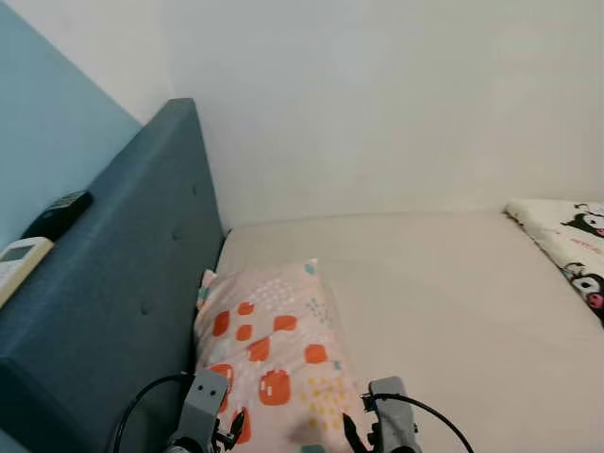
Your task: Clean up the room
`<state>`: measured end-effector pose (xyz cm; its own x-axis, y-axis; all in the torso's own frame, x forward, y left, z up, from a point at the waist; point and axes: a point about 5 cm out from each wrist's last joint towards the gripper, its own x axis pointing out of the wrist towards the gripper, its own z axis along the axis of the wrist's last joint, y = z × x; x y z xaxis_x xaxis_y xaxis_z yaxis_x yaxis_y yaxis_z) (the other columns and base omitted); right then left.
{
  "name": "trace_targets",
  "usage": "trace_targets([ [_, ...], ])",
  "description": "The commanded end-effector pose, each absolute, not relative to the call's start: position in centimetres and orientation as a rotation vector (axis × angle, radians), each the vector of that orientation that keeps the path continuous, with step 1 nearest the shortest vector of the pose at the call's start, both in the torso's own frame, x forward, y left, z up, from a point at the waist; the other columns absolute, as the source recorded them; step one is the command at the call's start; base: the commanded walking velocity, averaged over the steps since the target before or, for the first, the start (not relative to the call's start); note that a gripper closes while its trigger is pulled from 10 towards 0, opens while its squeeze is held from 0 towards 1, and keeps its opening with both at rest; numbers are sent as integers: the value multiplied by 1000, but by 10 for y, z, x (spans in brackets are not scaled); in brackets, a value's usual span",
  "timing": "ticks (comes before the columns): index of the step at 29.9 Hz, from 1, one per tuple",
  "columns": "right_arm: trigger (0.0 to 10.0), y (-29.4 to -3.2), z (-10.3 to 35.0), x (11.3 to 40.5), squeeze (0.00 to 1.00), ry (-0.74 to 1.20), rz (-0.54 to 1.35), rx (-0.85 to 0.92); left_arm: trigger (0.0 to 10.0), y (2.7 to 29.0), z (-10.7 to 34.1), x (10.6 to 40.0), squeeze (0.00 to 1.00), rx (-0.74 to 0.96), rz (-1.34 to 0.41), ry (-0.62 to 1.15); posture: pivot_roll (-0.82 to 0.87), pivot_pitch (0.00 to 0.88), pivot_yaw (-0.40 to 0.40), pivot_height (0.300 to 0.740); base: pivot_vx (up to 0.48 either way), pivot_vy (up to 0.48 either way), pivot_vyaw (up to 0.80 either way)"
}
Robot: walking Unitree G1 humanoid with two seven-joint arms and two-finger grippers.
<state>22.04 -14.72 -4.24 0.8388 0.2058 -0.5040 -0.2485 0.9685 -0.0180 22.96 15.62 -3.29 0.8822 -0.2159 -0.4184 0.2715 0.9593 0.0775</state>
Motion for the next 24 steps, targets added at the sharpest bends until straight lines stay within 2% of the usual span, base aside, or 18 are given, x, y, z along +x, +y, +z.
trace_targets([
  [1, 10000, -148, -45, 216, 0, 544, 247, -87, 10000, 160, -36, 224, 0, 139, -256, 428, 1, 5, 20, 740, 0, 0, 0],
  [10, 10000, -147, -46, 214, 0, 552, 260, -84, 10000, 160, -37, 220, 0, 136, -268, 428, 2, 6, 20, 740, 0, 0, 0],
  [14, 10000, -146, -46, 210, 0, 553, 289, -97, 10000, 158, -36, 213, 0, 128, -324, 417, -5, 7, 24, 740, 0, 0, 0],
  [24, 10000, -147, -45, 208, 0, 543, 306, -93, 10000, 161, -32, 207, 0, 117, -351, 387, 0, 14, 16, 695, 0, 0, 0],
])
